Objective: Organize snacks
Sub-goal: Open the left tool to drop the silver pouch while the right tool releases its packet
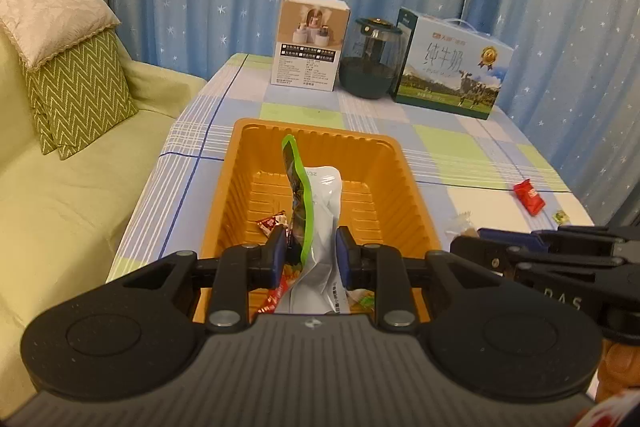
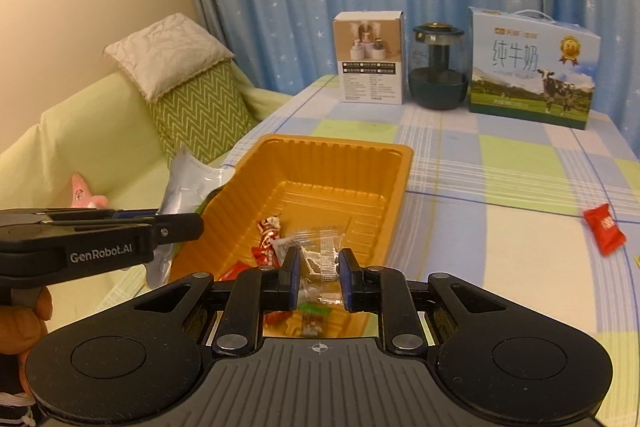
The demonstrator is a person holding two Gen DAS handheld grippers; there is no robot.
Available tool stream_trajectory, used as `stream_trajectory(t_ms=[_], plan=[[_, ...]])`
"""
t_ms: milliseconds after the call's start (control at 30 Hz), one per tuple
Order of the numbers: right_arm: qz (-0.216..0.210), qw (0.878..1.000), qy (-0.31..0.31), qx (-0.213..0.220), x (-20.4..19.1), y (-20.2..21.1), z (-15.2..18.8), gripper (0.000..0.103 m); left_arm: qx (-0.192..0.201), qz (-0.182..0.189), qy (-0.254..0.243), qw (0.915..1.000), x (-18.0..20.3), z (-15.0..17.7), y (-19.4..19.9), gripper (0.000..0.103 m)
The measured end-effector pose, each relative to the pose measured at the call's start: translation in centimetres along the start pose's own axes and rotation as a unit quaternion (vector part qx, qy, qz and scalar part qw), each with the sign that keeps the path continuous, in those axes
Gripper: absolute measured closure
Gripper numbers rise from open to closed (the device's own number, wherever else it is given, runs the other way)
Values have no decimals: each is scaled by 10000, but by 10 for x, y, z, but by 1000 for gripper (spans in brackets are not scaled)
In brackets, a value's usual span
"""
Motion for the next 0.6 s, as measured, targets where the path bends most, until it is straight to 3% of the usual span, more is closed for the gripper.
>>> stream_trajectory(t_ms=[533,600], plan=[[-4,9995,-279,-156,24,-58,-5,82,-194,4,62,9998,-14,2,-59,79],[-21,9994,-303,-148,25,-61,-4,82,-147,26,52,9999,-16,3,-60,74]])
Point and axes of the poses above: each gripper's, at about its wrist camera, not at the fingertips, and y roughly against the way its jaws point, x to its right, z to its underside, the point moved 3 cm from there along -y, roughly the way its jaws point, and after that the axes turned 4 degrees about y, right-handed, at the moved point
